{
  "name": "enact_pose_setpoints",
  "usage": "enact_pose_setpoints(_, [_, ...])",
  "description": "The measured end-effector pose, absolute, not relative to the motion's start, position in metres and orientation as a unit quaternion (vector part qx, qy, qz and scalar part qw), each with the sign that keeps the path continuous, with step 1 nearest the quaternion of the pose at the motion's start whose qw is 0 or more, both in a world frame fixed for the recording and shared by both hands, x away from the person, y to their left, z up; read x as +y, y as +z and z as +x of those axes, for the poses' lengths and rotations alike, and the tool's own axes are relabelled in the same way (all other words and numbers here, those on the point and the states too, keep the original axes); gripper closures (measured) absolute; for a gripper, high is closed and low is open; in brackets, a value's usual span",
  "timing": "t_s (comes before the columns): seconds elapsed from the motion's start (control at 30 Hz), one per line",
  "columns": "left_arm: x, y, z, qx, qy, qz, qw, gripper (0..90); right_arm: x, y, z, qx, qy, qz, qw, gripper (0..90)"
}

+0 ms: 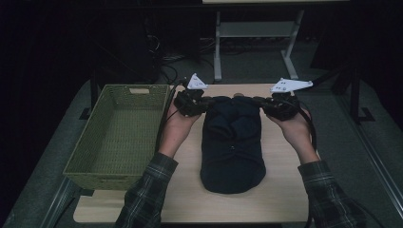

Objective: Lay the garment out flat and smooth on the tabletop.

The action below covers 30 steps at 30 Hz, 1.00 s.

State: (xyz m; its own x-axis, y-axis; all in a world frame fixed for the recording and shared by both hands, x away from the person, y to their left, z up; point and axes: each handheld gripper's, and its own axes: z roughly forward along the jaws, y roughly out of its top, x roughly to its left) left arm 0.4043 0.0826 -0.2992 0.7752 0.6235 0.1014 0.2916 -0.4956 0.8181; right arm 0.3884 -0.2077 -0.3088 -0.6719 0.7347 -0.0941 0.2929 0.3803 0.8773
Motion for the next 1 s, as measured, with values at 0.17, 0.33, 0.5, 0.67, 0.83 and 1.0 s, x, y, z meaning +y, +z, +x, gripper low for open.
enact_pose_setpoints(0.17, [0.084,-0.319,0.392,0.27,0.181,0.848,0.419,79.2,-0.207,-0.325,0.376,0.801,0.449,0.321,0.232,86.1])
enact_pose_setpoints(0.33, [0.087,-0.333,0.378,0.272,0.165,0.848,0.424,79.1,-0.208,-0.341,0.362,0.804,0.45,0.32,0.22,86.1])
enact_pose_setpoints(0.5, [0.089,-0.34,0.37,0.269,0.153,0.854,0.418,78.9,-0.21,-0.348,0.349,0.806,0.453,0.315,0.212,85.9])
enact_pose_setpoints(0.67, [0.09,-0.348,0.364,0.268,0.143,0.857,0.417,78.9,-0.209,-0.356,0.339,0.809,0.453,0.312,0.206,85.9])
enact_pose_setpoints(0.83, [0.092,-0.353,0.357,0.265,0.126,0.86,0.417,78.9,-0.213,-0.367,0.33,0.807,0.461,0.315,0.191,85.9])
enact_pose_setpoints(1.0, [0.093,-0.361,0.35,0.257,0.113,0.866,0.414,78.9,-0.215,-0.374,0.321,0.809,0.463,0.317,0.178,85.8])
